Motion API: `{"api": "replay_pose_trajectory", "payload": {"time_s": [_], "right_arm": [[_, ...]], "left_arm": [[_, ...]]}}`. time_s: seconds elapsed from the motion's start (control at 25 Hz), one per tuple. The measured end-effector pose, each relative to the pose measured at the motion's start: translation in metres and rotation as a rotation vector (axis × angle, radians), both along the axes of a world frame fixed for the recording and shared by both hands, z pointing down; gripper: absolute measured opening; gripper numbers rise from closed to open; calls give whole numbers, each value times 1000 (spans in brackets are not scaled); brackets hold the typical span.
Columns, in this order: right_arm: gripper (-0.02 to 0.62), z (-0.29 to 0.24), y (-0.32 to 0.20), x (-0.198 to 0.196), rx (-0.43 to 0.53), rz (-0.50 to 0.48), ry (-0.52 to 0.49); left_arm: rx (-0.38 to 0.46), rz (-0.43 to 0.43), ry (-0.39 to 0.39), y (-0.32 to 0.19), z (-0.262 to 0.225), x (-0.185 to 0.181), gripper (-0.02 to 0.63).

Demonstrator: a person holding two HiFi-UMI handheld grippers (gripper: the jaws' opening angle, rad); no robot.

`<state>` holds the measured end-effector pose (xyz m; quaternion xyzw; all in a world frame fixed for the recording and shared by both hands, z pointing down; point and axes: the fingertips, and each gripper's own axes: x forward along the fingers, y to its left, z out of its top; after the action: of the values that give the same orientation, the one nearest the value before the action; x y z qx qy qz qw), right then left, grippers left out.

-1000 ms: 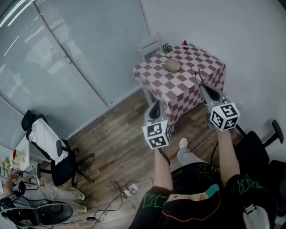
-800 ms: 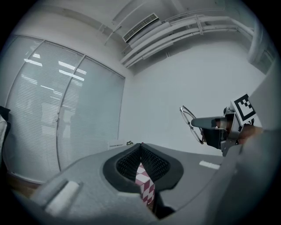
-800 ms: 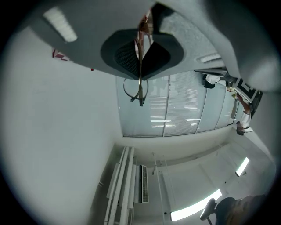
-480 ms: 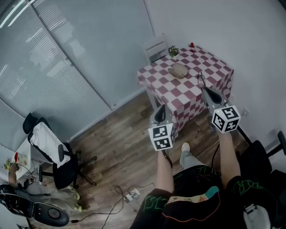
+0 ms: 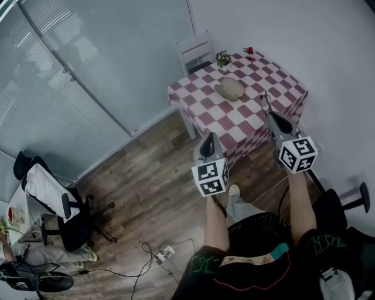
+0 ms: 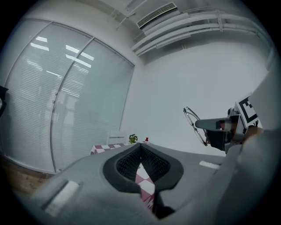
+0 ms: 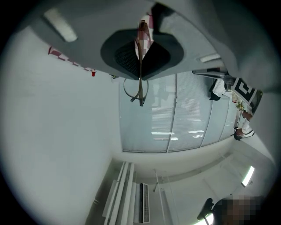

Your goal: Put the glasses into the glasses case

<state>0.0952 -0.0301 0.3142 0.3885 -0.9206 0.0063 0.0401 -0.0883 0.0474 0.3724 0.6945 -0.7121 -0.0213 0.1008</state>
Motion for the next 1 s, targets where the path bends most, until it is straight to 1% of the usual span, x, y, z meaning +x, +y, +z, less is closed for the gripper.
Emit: {"api": "replay_pose_trajectory", "payload": {"time_s": [0.2, 0.36, 0.56, 0.68, 0.84, 1.0], "right_arm": [[18, 10, -45, -5, -34, 7, -2], [18, 25, -74, -15, -83, 18, -43], [18, 49, -116, -31, -138, 3, -67], [18, 63, -145, -32, -170, 21, -87], [18, 69, -184, -30, -186, 49, -112], [18, 71, -211, -32, -196, 57, -133]], "left_arm": [[-59, -2, 19, -49, 20, -9, 9], [-105, 23, -18, -76, 30, -12, 9], [-163, 20, -41, -117, 49, -22, 9], [-200, 34, -71, -144, 60, -25, 9], [-216, 33, -104, -177, 63, -32, 9], [-230, 45, -111, -205, 63, -33, 9]]}}
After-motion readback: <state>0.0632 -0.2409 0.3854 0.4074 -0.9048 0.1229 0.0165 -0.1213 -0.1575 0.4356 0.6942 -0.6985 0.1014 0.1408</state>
